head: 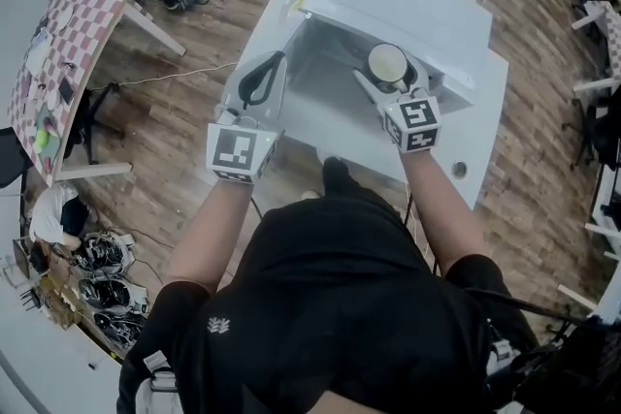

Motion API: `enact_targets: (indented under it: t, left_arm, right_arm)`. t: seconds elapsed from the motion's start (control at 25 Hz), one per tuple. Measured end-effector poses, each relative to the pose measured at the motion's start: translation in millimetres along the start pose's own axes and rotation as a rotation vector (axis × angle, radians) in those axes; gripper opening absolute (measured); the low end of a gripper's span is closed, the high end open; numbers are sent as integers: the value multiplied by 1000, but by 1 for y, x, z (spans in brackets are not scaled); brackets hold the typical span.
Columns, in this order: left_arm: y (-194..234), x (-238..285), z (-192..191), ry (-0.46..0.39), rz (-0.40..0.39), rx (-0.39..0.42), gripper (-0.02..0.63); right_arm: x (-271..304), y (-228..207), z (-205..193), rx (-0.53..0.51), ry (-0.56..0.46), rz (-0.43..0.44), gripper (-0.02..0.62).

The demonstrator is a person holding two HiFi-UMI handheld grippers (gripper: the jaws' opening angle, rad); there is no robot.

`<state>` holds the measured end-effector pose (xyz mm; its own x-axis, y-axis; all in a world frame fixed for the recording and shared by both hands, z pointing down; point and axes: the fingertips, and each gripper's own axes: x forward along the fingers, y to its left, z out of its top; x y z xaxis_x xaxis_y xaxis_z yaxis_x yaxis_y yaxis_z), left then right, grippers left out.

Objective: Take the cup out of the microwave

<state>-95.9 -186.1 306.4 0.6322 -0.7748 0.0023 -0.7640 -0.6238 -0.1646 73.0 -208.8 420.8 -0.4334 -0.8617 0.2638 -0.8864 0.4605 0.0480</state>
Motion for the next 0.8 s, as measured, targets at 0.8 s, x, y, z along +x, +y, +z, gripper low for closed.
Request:
enact_targets:
  t: [0.8]
  left_arm:
    - [8, 32, 62, -68, 12, 30, 2]
  right_arm:
    - [-17, -24, 89, 38, -52, 48, 403]
